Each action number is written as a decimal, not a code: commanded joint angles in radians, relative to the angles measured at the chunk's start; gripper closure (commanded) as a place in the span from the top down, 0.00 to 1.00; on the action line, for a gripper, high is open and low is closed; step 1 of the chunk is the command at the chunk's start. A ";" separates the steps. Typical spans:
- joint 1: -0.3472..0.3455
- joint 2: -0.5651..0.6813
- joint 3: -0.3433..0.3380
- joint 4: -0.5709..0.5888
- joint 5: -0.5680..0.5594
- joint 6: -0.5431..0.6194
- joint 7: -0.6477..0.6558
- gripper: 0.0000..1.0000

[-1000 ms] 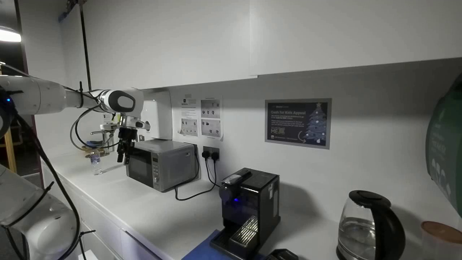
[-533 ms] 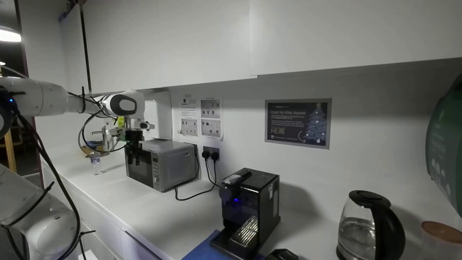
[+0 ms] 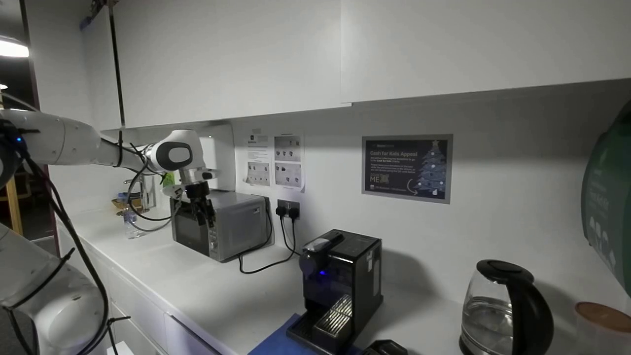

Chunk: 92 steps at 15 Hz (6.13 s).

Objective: Flip the socket's left switch

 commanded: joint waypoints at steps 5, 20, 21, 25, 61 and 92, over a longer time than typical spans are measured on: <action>-0.030 0.001 -0.008 -0.029 -0.019 0.100 0.033 1.00; -0.041 0.009 -0.008 -0.040 -0.026 0.157 0.048 1.00; -0.045 0.012 -0.006 -0.044 -0.032 0.177 0.052 1.00; -0.064 0.047 -0.010 -0.061 -0.042 0.293 0.057 1.00; -0.414 0.435 0.207 0.120 -0.637 0.838 0.982 1.00; -0.358 0.796 0.235 0.499 -0.693 0.822 1.066 1.00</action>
